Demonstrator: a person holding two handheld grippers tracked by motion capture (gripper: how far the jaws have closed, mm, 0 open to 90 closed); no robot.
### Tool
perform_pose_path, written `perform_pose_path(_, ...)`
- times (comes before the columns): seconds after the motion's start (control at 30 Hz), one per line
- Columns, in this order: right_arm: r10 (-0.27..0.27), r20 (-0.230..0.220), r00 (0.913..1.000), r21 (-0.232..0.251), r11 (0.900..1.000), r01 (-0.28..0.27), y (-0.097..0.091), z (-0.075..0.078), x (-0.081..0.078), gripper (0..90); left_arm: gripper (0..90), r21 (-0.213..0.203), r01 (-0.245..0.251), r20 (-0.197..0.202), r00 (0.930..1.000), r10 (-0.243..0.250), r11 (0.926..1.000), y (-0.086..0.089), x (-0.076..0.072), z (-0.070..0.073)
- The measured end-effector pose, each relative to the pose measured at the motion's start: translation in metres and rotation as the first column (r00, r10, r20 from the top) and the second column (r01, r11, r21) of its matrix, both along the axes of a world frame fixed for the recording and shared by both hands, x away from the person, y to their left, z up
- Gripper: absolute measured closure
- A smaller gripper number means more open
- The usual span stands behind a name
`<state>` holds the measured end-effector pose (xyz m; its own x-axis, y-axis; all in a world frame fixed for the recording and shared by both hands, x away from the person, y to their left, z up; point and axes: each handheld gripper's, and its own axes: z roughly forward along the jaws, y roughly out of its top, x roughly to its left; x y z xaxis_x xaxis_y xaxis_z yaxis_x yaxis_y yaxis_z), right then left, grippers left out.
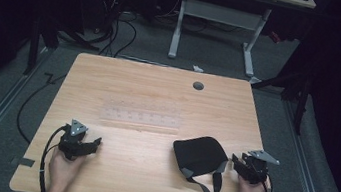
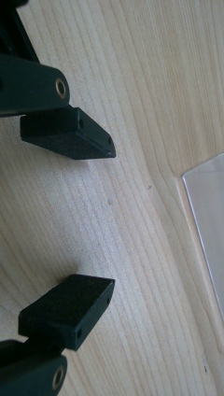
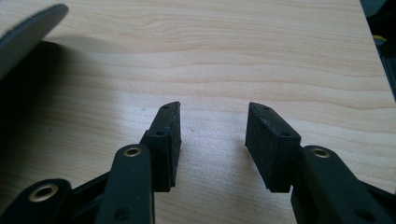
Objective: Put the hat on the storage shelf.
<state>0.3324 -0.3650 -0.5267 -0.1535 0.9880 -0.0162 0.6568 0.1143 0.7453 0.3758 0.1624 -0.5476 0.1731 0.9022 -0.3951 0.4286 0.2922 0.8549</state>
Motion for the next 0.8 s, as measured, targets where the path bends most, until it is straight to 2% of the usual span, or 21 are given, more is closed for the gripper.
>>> perform_pose_path(0.3,0.028,0.023,0.9994,0.038,0.9989,-0.028,-0.002,0.01,-0.01,58.9,31.4,0.001,0.001,-0.001,1.0,-0.001,1.0,0.0,0.0,0.0)
perform_pose_path(0.57,0.05,0.041,0.9979,0.086,0.9948,-0.054,-0.005,0.019,-0.028,60.9,31.4,0.001,-0.001,0.0,1.0,0.001,1.0,0.0,0.0,0.0)
perform_pose_path(0.8,0.078,0.05,0.9957,0.098,0.9917,-0.083,-0.003,0.022,-0.039,60.6,31.4,0.001,0.0,-0.001,1.0,0.0,1.0,0.0,0.0,0.0)
